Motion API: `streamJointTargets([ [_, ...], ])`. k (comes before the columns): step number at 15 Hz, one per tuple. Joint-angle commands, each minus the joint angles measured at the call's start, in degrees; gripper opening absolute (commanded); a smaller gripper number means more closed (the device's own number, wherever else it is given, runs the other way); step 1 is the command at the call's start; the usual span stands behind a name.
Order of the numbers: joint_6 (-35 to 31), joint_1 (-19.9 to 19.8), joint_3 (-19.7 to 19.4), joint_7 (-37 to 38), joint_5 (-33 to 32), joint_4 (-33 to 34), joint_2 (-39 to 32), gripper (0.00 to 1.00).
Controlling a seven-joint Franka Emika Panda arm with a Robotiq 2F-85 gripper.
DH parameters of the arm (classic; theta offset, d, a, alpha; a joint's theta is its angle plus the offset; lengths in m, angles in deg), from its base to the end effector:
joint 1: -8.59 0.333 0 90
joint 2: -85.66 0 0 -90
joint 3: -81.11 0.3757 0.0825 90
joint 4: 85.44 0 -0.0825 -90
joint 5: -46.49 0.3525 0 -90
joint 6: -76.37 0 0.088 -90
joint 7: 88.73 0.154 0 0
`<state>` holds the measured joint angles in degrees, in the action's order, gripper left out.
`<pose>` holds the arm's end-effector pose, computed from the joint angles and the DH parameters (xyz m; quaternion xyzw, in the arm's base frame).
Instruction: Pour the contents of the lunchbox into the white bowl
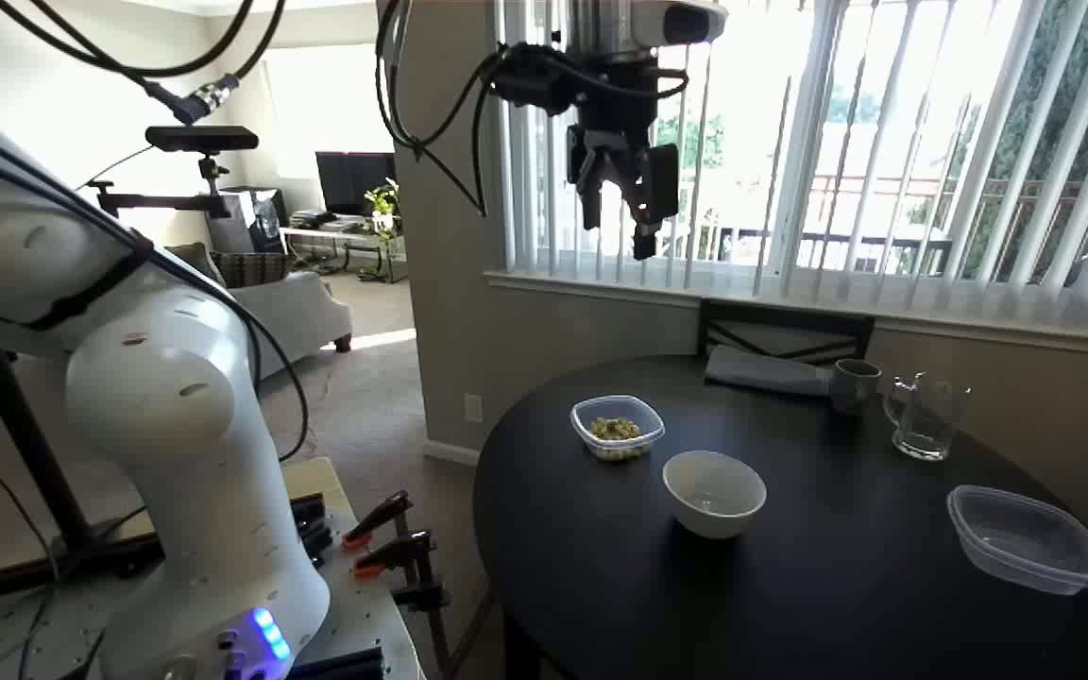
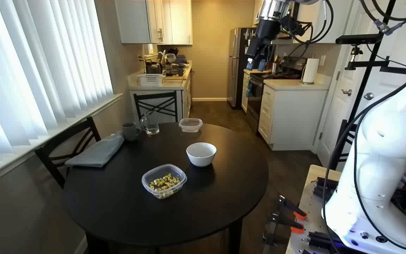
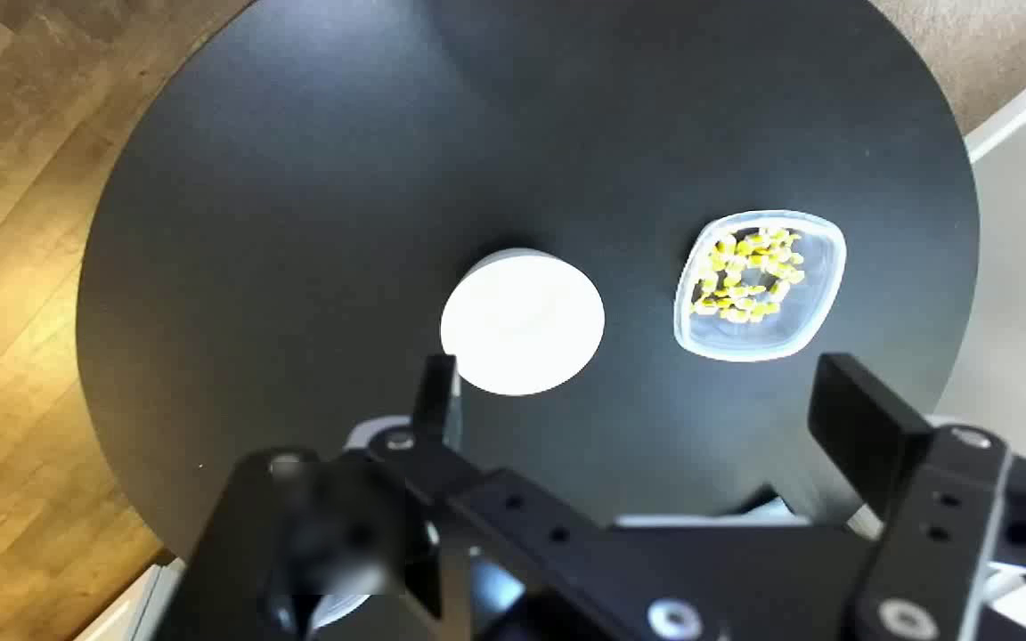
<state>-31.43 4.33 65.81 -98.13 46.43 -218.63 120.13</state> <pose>0.3066 -0.1313 0.5711 -0.9922 0.0708 -0.0857 0.0561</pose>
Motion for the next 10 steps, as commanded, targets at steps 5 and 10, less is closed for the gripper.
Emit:
streamJointTargets([
  [5,0.1,-1.38,1.04,-0.66,0.74,0.12,-0.26,1.0],
  [10,-1.4,-0.99,3.03,1.49,0.45,-0.18,-0.82,1.0],
])
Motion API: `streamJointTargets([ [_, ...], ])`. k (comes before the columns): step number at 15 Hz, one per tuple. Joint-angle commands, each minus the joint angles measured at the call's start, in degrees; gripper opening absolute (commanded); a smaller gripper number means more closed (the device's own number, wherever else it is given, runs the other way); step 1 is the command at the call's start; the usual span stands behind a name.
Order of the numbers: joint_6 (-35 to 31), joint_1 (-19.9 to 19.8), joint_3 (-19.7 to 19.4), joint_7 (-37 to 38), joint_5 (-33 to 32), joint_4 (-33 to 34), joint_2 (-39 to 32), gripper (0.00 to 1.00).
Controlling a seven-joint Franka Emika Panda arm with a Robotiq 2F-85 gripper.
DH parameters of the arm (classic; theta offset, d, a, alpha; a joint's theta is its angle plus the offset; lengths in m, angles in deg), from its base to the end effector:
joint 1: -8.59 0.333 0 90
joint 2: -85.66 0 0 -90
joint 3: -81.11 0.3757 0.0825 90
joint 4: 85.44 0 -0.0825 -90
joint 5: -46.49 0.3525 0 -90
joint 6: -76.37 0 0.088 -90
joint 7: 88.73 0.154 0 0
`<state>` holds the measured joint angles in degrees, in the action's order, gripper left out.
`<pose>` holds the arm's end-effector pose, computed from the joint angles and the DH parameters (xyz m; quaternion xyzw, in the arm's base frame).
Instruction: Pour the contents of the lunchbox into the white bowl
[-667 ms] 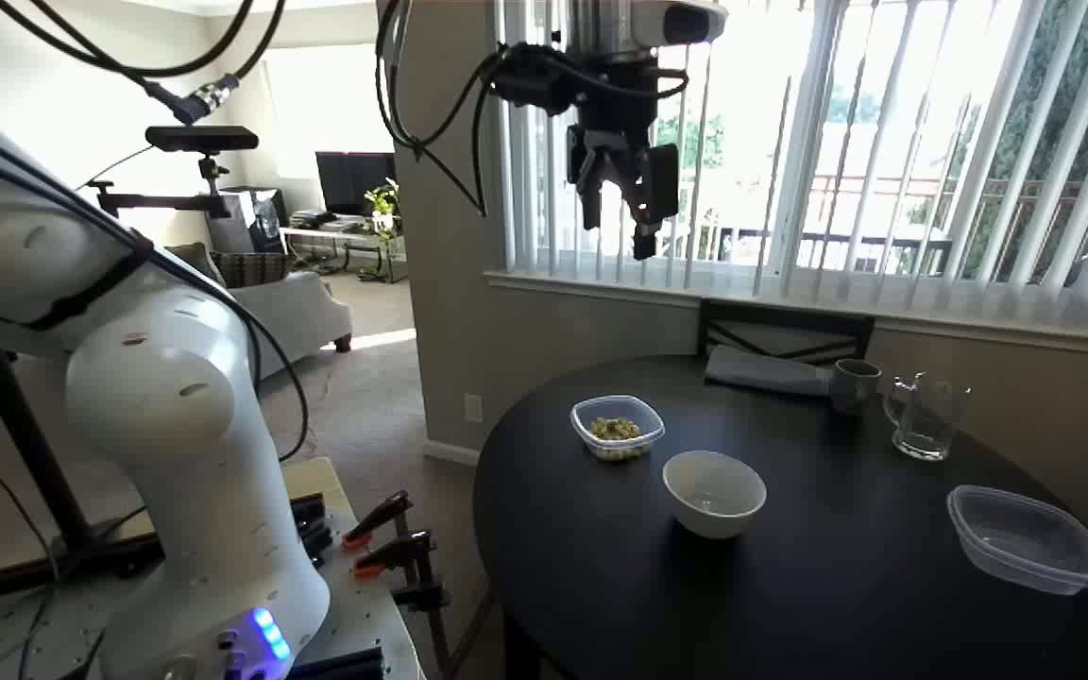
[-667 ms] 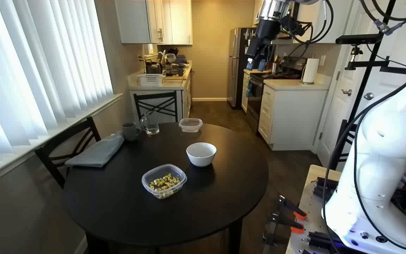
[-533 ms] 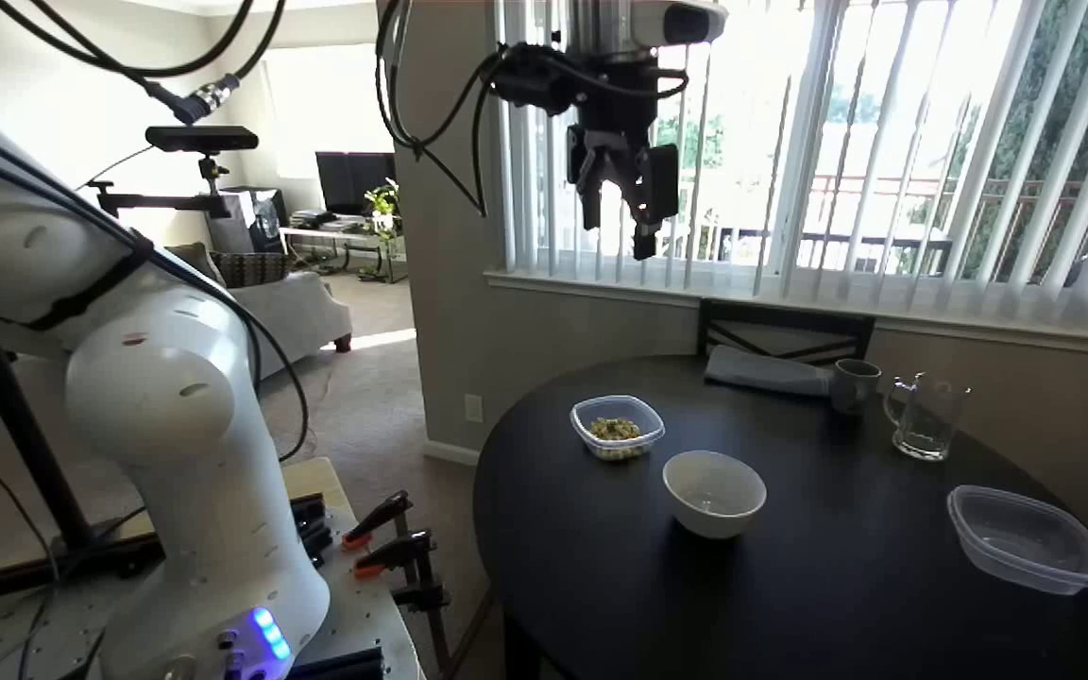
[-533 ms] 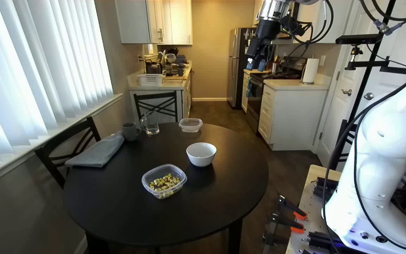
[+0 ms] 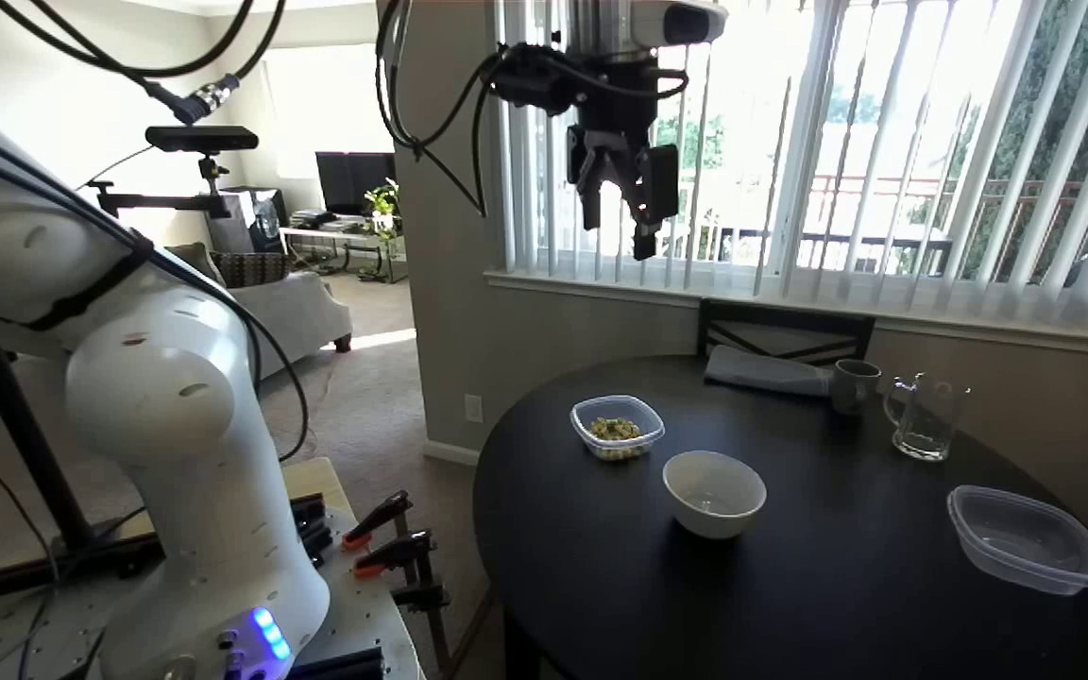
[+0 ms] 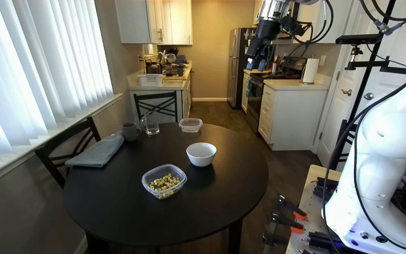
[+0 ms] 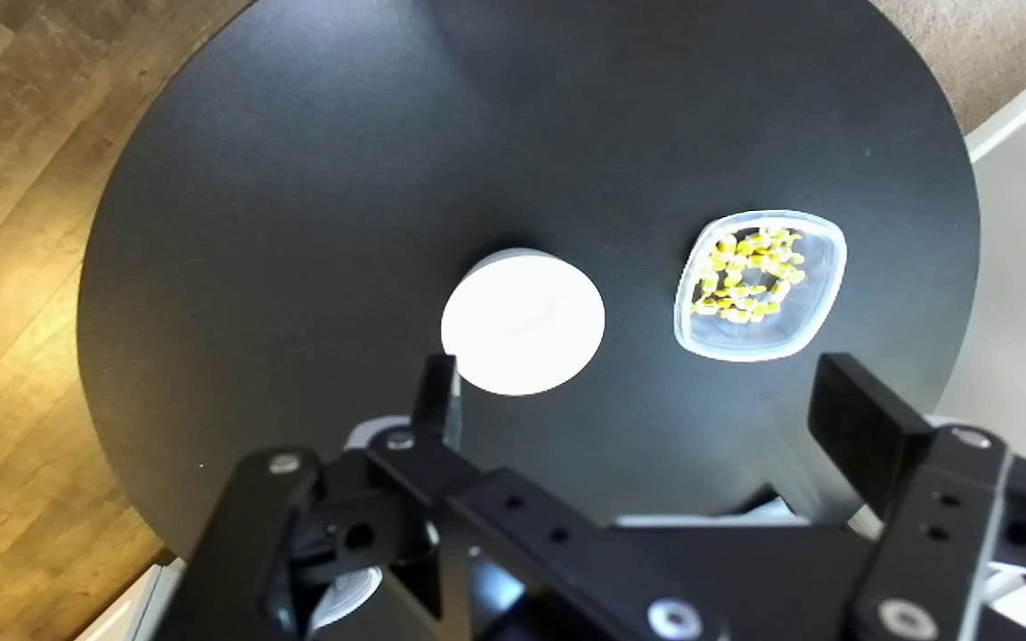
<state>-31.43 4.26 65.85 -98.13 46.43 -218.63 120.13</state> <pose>0.3065 -0.1314 0.5712 -0.9922 0.0711 -0.0857 0.0559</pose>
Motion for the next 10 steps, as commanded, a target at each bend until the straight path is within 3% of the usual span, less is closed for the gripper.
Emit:
streamJointTargets([
  [1,-5.94,-0.52,6.59,5.8,-0.17,-1.19,-1.64,1.0],
  [4,-11.47,2.92,12.02,10.52,2.19,1.09,-6.5,1.0],
  [7,-19.53,4.2,17.44,20.53,3.42,4.69,-15.96,1.0],
  [10,-19.31,4.37,19.68,27.18,2.86,9.34,-26.8,1.0],
])
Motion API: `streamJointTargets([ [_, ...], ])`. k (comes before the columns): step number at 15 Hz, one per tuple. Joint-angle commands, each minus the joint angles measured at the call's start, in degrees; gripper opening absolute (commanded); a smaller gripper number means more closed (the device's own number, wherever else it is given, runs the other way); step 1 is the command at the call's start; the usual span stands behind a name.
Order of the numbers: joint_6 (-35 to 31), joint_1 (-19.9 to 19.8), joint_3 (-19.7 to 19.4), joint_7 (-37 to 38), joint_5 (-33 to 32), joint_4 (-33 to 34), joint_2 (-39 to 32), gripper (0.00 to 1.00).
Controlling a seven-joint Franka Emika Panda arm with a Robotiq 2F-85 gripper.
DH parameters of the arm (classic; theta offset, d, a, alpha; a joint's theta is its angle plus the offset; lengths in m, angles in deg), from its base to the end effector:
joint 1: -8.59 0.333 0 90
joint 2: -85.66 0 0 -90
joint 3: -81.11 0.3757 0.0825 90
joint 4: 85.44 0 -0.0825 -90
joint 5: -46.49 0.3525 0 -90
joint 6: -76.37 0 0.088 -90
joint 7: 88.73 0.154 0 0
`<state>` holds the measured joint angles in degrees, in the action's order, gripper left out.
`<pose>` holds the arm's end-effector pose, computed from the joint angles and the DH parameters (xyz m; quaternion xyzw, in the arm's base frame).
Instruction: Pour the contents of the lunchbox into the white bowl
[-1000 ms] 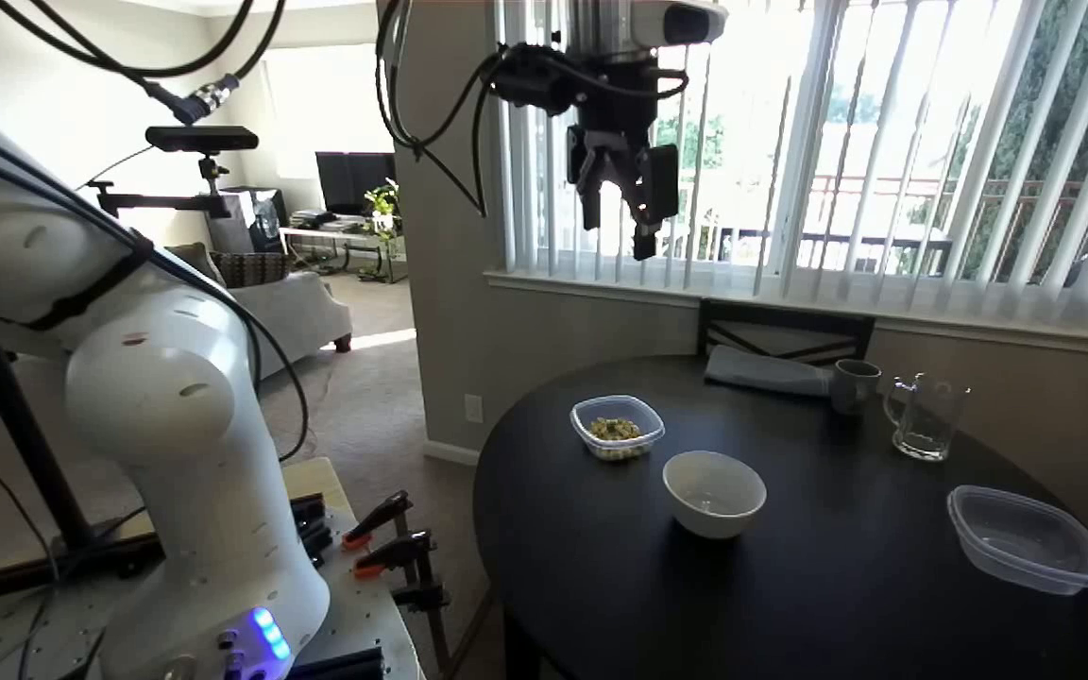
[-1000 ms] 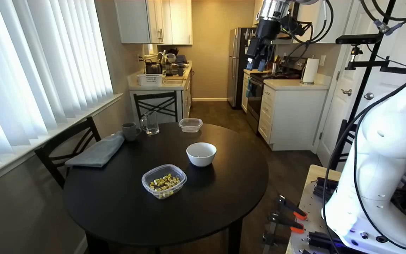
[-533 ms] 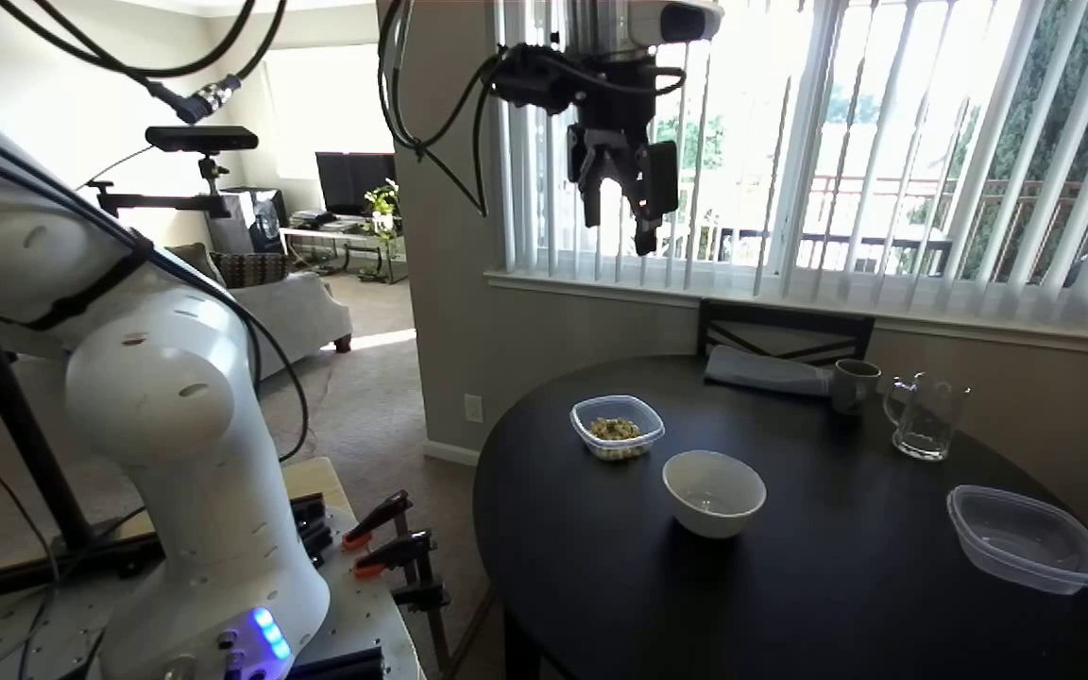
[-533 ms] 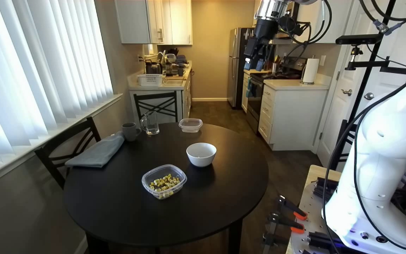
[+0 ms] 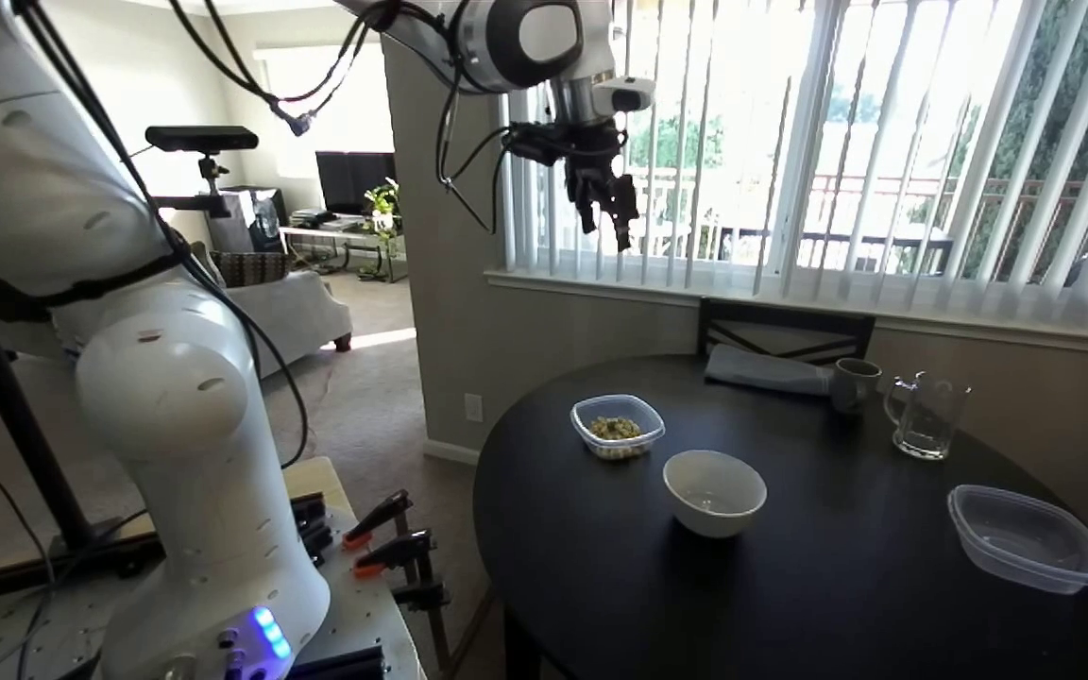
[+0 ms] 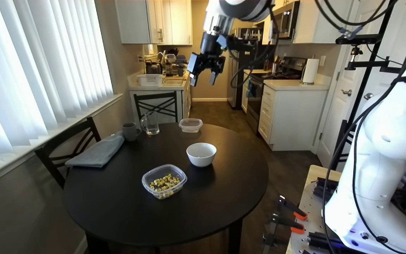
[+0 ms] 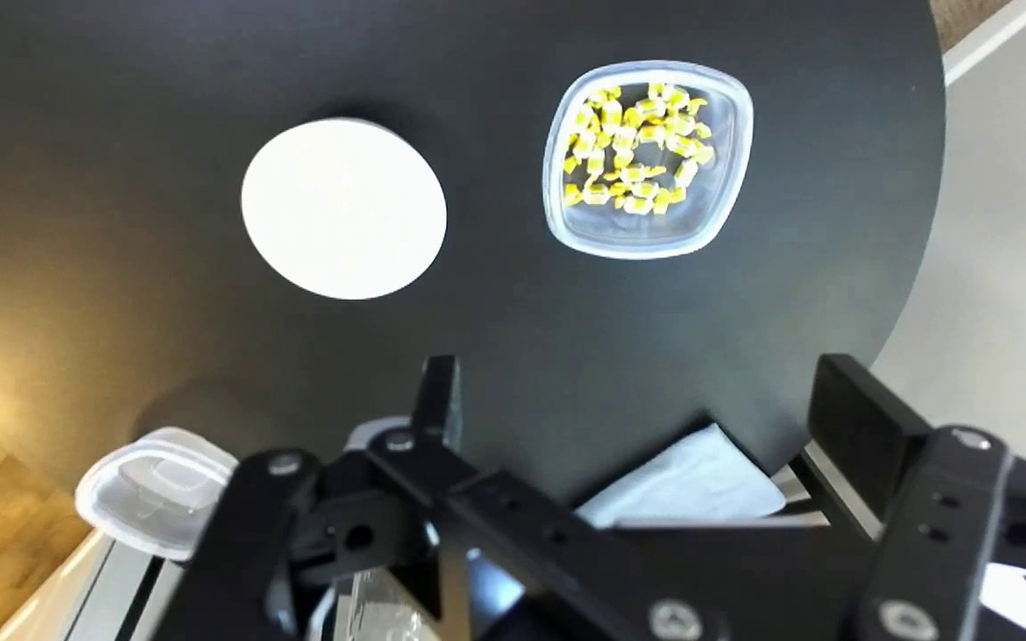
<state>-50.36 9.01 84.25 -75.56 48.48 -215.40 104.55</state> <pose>0.4403 0.0322 0.5407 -0.9864 0.0916 -0.1337 0.0259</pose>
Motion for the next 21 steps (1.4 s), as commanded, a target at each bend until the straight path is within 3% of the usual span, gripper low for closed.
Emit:
streamJointTargets([
  [1,0.86,0.18,0.72,4.68,2.97,7.89,-15.0,1.0],
  [5,0.61,0.64,-0.11,9.97,2.6,18.03,-29.21,1.0],
  [7,5.56,0.16,-0.74,9.17,8.55,25.15,-34.4,1.0],
  [8,1.1,1.06,-1.05,8.26,5.1,18.04,-29.95,1.0],
  [11,3.93,0.94,-1.63,8.22,7.36,24.44,-34.82,1.0],
  [16,4.57,0.95,-1.64,8.24,7.42,25.25,-35.03,1.0],
  [19,-6.28,2.33,-1.99,8.09,5.19,25.53,-40.12,1.0],
  [21,-9.33,2.64,-2.17,7.72,5.62,26.67,-44.27,1.0],
])
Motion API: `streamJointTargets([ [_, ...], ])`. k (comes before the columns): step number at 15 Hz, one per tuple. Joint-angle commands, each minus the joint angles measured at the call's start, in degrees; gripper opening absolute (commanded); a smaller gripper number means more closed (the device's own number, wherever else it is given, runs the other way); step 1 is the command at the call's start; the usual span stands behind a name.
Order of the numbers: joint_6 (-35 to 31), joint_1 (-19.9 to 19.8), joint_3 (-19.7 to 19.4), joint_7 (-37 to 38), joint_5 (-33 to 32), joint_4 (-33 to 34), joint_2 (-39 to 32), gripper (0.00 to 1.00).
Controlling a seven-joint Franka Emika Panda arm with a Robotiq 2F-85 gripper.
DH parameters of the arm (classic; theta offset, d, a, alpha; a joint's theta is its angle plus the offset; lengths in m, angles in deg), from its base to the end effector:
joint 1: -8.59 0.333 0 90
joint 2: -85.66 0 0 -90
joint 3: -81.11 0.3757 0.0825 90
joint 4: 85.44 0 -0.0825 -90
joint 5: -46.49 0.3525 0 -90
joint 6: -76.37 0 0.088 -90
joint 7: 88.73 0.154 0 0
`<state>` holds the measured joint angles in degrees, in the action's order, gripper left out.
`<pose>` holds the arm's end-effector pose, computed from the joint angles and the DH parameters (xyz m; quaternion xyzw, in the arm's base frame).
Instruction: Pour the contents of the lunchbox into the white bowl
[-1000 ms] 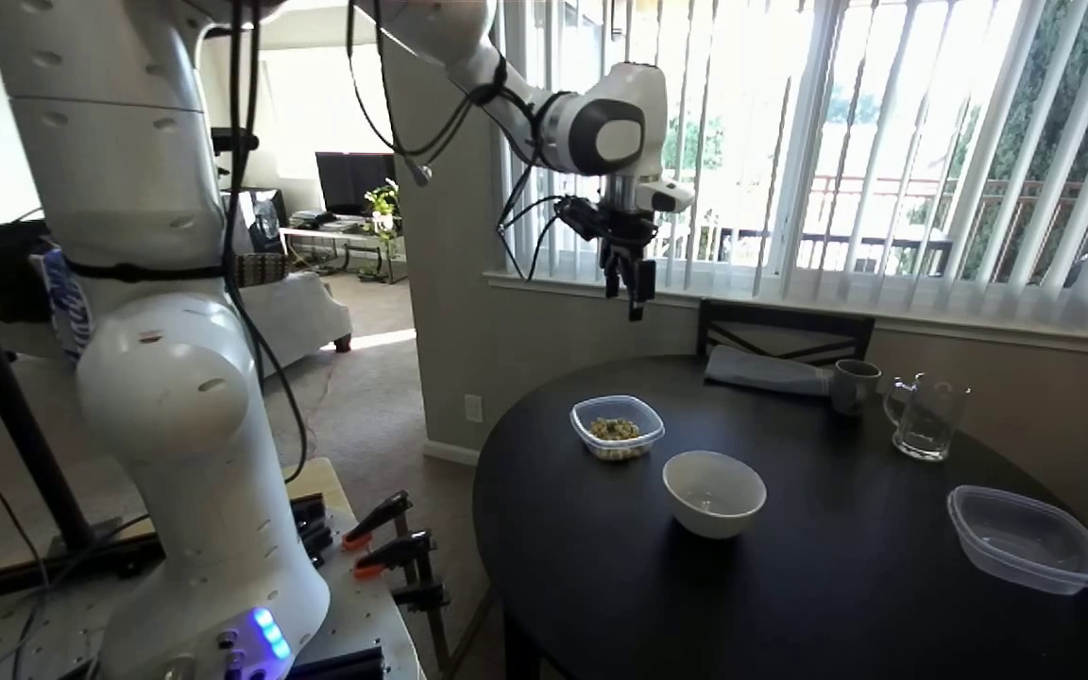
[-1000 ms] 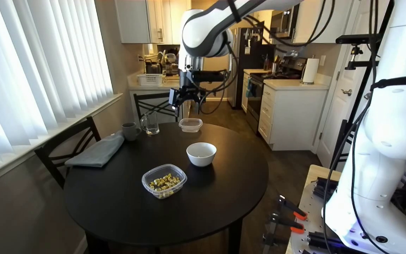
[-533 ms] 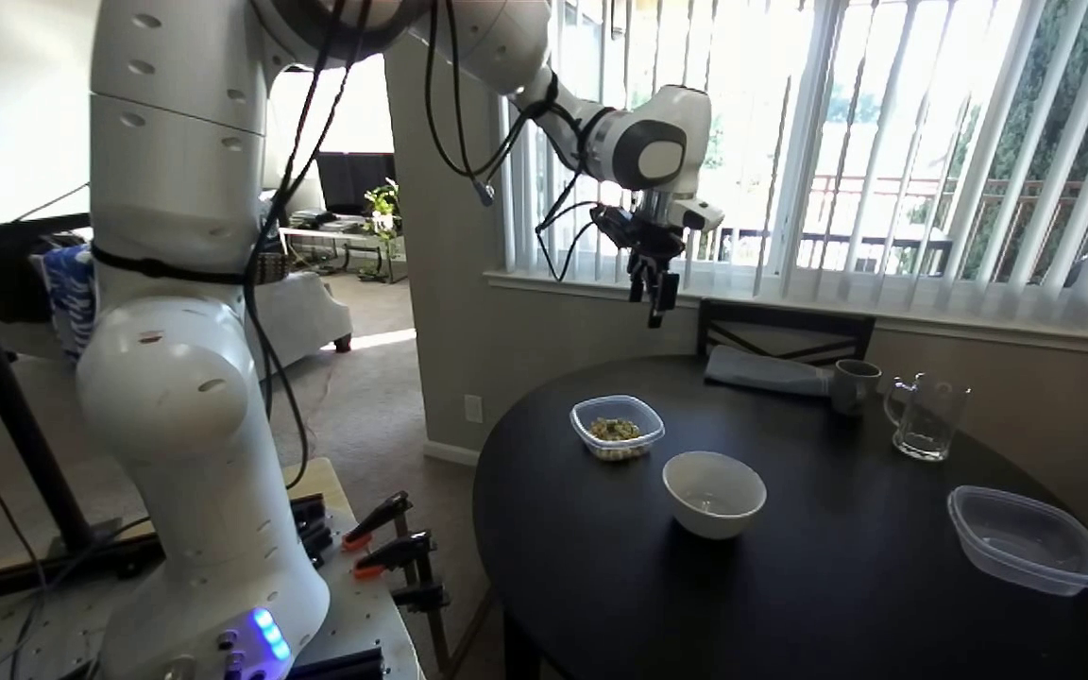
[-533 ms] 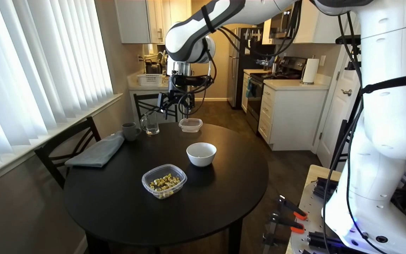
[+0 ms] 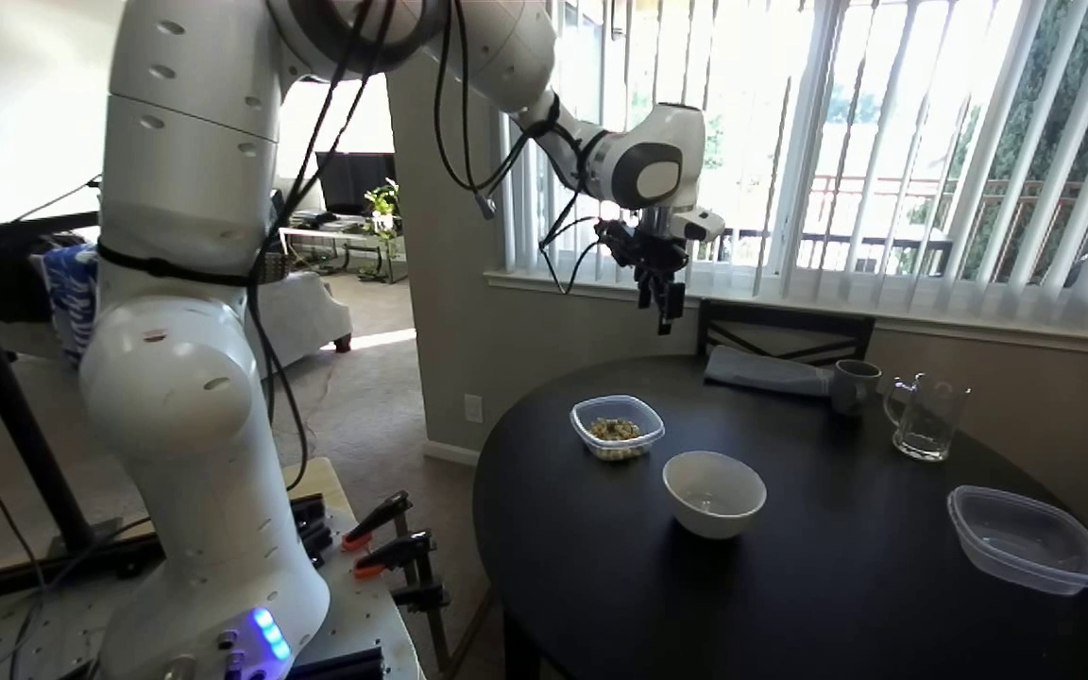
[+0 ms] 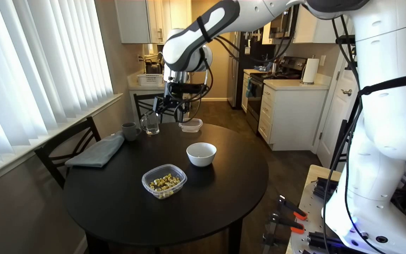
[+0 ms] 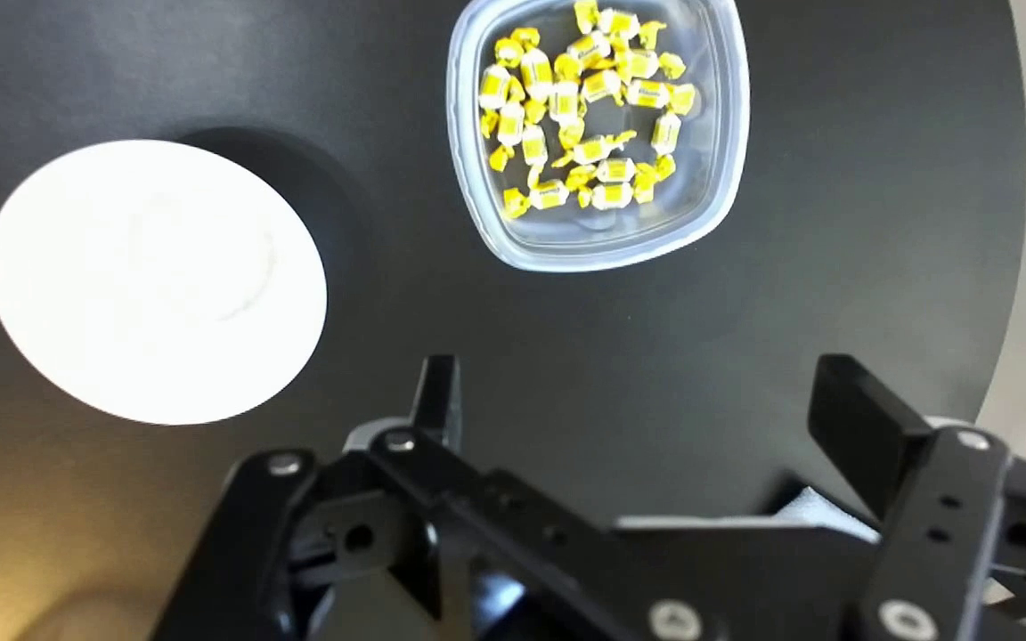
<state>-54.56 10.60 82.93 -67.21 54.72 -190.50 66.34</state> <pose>0.6431 0.0498 0.3870 -0.9767 0.1975 -0.0419 0.0730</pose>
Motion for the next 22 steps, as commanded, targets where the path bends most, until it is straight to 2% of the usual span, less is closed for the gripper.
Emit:
streamJointTargets([
  [1,-4.92,1.05,-0.9,-1.03,-0.3,2.7,-8.23,1.0],
  [7,-1.9,2.07,-4.66,-0.21,-4.73,7.77,-17.44,1.0],
  [10,-1.11,2.74,-5.12,-0.61,-6.58,11.39,-22.45,1.0],
  [15,5.44,4.06,-5.1,-0.8,-7.96,18.63,-30.86,1.0],
  [21,10.27,6.05,-5.31,-0.8,-9.33,23.93,-35.51,1.0],
  [22,10.45,6.37,-5.42,-0.91,-9.77,24.66,-36.08,0.91],
])
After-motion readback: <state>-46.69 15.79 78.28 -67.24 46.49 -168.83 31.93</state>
